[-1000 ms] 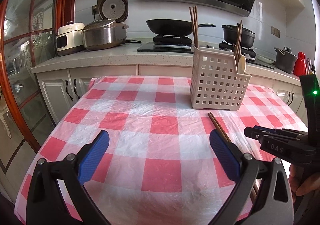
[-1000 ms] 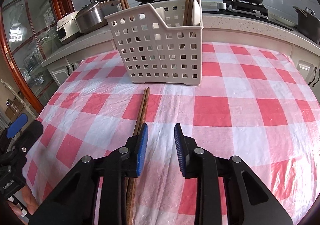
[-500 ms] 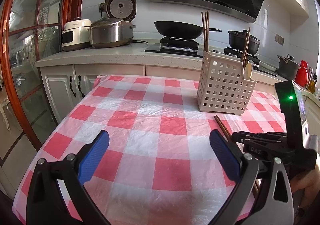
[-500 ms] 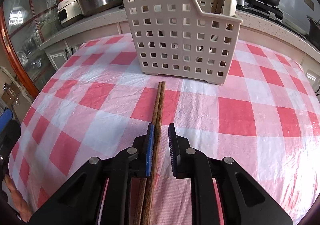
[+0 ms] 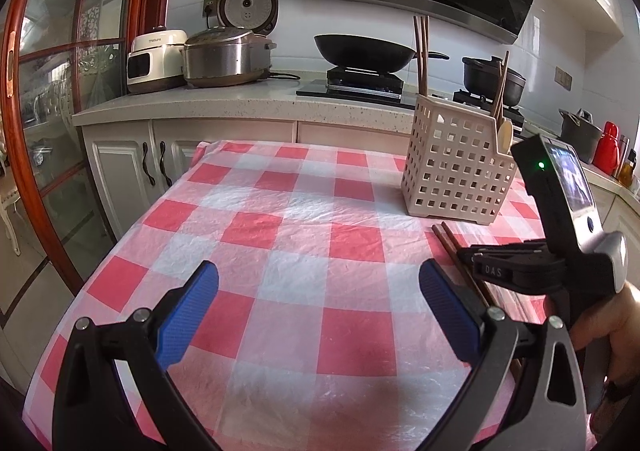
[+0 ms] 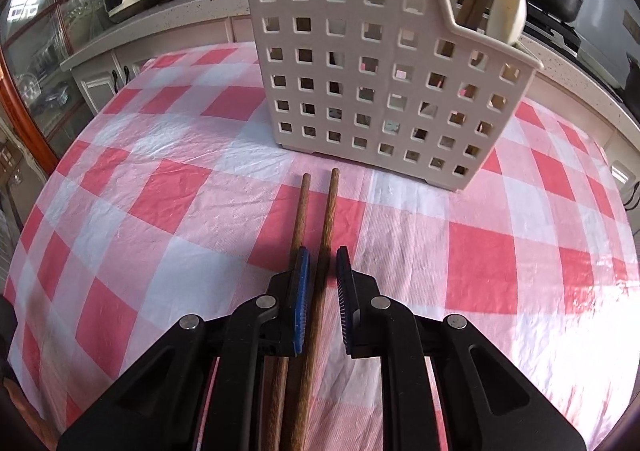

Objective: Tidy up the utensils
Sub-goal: 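Close the right tool on a brown chopstick while the left tool lowers onto another, then close the left tool on its brown chopstick while the right tool lifts its chopstick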

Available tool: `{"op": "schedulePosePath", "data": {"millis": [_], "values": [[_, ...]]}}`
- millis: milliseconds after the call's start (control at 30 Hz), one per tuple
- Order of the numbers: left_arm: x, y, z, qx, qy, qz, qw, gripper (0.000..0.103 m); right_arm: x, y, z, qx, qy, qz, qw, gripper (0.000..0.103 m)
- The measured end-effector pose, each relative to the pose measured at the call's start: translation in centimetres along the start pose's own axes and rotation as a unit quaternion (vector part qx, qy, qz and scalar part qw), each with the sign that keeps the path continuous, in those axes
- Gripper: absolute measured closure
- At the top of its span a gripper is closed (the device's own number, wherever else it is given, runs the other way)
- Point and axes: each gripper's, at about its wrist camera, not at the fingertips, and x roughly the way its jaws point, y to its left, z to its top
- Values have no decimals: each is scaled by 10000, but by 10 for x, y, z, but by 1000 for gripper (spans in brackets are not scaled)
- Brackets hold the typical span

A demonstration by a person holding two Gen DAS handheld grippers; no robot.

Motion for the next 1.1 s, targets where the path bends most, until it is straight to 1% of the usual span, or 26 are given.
{"op": "schedulePosePath", "data": {"millis": [100, 133, 267, 367, 500, 600, 633, 667, 800, 867, 967, 1100], "values": [[1, -1, 0, 12, 24, 11, 10000, 6, 0, 1, -1, -9, 2, -37, 10000, 90], [1, -1, -1, 9, 32, 11, 10000, 6, -1, 0, -2, -10, -16, -13, 10000, 96], [4, -7, 0, 51, 130, -55, 9999, 6, -6, -14, -9, 138, -154, 140, 9997, 97], [11, -15, 1, 75, 282, -209, 9994, 6, -22, -29, -18, 376, -366, 336, 9981, 97], [27, -33, 6, 52, 641, -550, 9964, 7, -45, -48, -32, 600, -596, 429, 9955, 97], [45, -55, 11, 155, 934, -737, 9928, 21, -56, -62, -46, 731, -670, 444, 9941, 97], [53, -63, 12, 184, 1045, -808, 9911, 29, -59, -68, -50, 783, -688, 448, 9935, 97], [58, -69, 13, 215, 1121, -854, 9898, 35, -60, -72, -53, 828, -709, 459, 9930, 97], [82, -97, 14, 347, 1379, -957, 9852, 41, -67, -87, -61, 951, -791, 478, 9912, 97], [92, -107, 15, 377, 1475, -945, 9838, 46, -70, -92, -63, 984, -840, 511, 9903, 97], [108, -122, 15, 397, 1644, -888, 9816, 50, -70, -95, -65, 1011, -873, 585, 9893, 97], [123, -133, 16, 397, 1758, -819, 9802, 53, -72, -99, -68, 978, -932, 649, 9887, 97]]}}
